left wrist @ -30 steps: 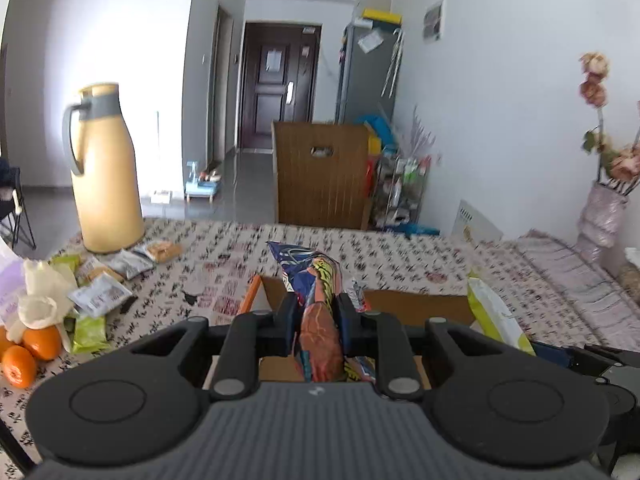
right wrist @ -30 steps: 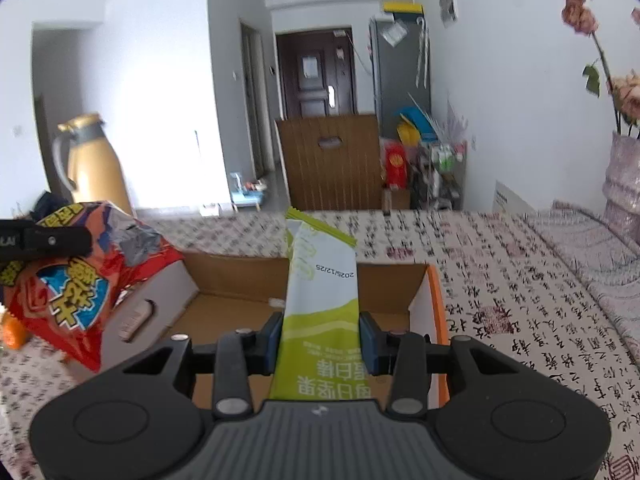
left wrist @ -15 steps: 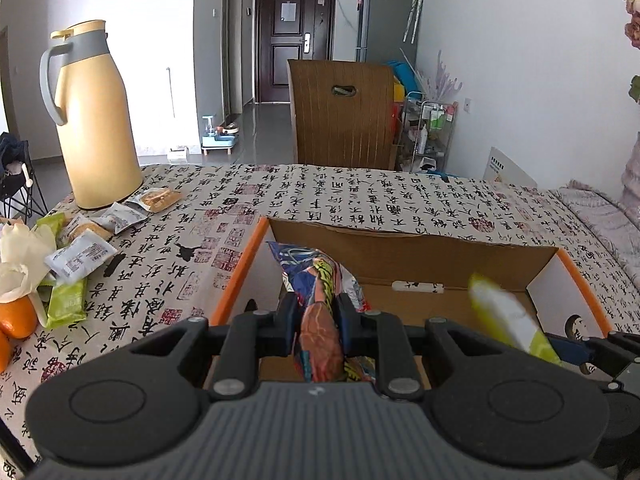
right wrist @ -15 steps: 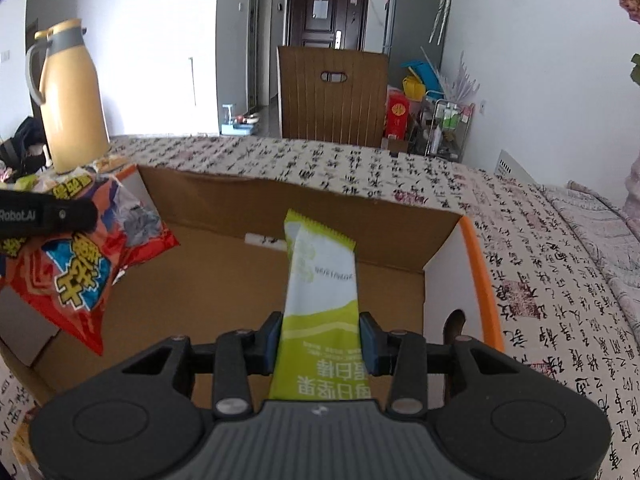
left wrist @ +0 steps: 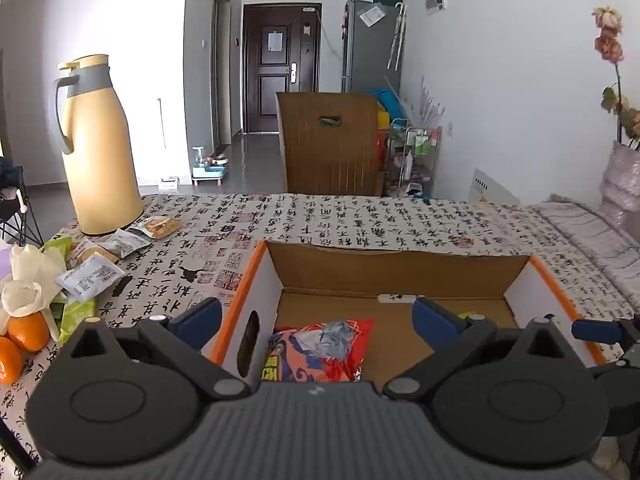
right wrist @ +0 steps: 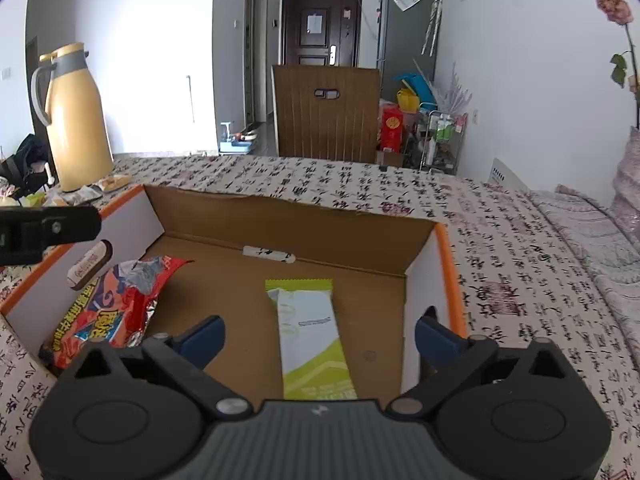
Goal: Organize snacks
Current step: 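Carry both snacks into the cardboard box and open both tools, then move both tools back over the snack pile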
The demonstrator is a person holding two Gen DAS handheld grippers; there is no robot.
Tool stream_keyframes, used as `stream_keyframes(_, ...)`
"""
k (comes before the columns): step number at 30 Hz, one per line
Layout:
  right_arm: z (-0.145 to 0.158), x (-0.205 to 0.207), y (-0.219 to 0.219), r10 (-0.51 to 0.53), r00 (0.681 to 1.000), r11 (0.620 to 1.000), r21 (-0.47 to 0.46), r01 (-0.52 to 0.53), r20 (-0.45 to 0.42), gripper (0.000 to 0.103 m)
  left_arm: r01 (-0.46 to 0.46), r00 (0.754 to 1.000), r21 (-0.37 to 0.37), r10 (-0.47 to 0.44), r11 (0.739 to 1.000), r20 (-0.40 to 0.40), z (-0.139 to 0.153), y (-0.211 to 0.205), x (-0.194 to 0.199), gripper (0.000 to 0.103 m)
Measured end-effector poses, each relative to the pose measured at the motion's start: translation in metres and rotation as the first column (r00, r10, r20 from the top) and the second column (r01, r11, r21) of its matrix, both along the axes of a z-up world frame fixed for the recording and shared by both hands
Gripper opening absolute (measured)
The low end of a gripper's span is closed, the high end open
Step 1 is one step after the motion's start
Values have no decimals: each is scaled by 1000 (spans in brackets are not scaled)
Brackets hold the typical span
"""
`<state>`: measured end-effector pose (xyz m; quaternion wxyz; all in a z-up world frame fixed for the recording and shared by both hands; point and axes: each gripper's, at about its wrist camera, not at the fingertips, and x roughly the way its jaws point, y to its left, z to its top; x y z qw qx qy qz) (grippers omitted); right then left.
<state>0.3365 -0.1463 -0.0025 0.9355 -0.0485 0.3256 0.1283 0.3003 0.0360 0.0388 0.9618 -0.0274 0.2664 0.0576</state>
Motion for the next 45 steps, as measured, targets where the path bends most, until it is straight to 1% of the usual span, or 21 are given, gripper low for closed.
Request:
stream_keyframes(7, 20, -28, -12, 0, 999, 1000, 16, -1, 47, 103, -5, 999, -9, 5, 1000, 34, 15, 0, -28, 103)
stream_keyframes(16, 37, -80, -26, 11, 993, 999, 37, -15, 114, 103, 18, 996, -4, -18, 1000, 90, 32, -2, -82, 103)
stream_keyframes(23, 43, -125, -39, 13, 987, 998, 66, -24, 159, 103, 33, 991, -11, -31, 999, 127, 35, -2, -126, 103)
stream_keyframes(29, 40, -164, -51, 12, 984, 995, 95, -30, 179, 103, 46, 988, -20, -43, 999, 147, 32, -3, -163, 103)
stream_keyframes(37, 36, -209, -60, 32, 979, 993, 107, -54, 201, 103, 57, 983, -49, -47, 997, 175, 24, 0, -207, 103)
stream_keyframes(40, 31, -223, -62, 35, 979, 991, 116, -60, 202, 103, 71, 983, -68, -58, 995, 173, 17, 0, -222, 103)
stream_keyframes(45, 22, -244, -64, 30, 979, 990, 131, -58, 201, 103, 79, 985, -71, -67, 994, 156, 1, -2, -242, 103)
